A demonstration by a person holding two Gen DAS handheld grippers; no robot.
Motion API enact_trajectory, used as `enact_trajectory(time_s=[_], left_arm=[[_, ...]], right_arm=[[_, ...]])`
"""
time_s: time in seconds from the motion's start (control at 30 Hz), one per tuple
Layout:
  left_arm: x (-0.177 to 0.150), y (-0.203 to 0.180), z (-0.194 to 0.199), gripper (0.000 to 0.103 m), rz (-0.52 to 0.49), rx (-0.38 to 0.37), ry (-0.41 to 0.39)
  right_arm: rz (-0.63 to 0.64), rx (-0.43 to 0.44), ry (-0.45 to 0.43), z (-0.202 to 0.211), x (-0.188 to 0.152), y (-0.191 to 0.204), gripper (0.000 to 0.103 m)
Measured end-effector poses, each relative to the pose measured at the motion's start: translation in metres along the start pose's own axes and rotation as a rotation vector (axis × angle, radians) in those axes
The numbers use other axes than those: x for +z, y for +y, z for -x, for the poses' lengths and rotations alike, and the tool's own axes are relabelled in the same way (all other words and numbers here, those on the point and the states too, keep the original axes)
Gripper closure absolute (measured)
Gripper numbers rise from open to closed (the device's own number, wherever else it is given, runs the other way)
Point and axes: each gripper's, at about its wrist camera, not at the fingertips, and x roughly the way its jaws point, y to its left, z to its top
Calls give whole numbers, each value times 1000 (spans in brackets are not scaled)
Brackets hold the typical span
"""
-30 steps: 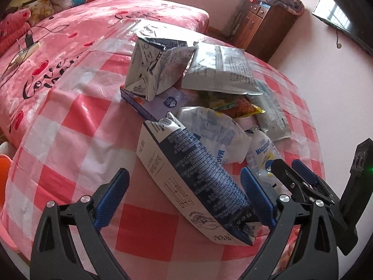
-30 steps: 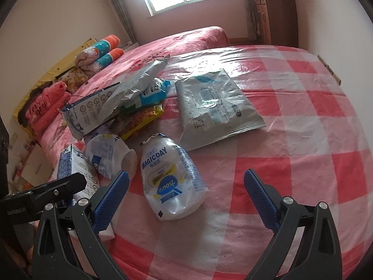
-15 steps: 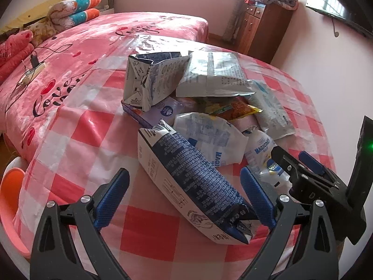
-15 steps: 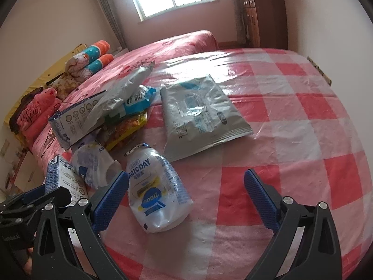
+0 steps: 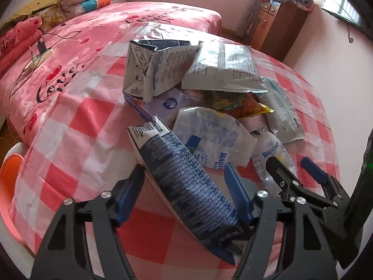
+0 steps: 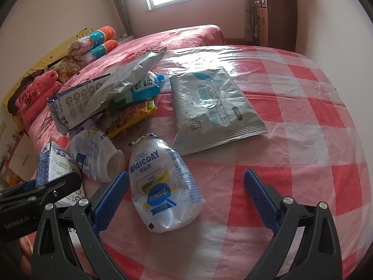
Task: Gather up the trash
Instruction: 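Close the left gripper on the blue-and-white milk carton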
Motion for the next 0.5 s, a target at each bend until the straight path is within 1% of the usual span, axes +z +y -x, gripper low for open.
enact_trajectory(time_s=[0.1,0.13,0.17,0.23,0.27,0.4,0.5], left_arm=[[-2,-2,4,49,-8,2,-10],[-4,-2,5,59,-18,3,-11],[-4,-3,5,62,-23,2,-10],[-6,0,6,62,-17,-20,-13],[-7,2,7,62,-10,-32,-15],[-9,8,8,63,-12,-65,-15],[-11,14,11,63,-17,-86,-16]], right_arm=[[29,15,8,-1,0,6,6],[39,28,9,-1,-1,8,7],[48,30,10,-1,-1,11,10],[65,27,11,-1,-1,15,16],[69,31,11,-1,-2,16,17],[72,46,11,0,-2,17,20],[98,37,18,-1,-2,22,22]])
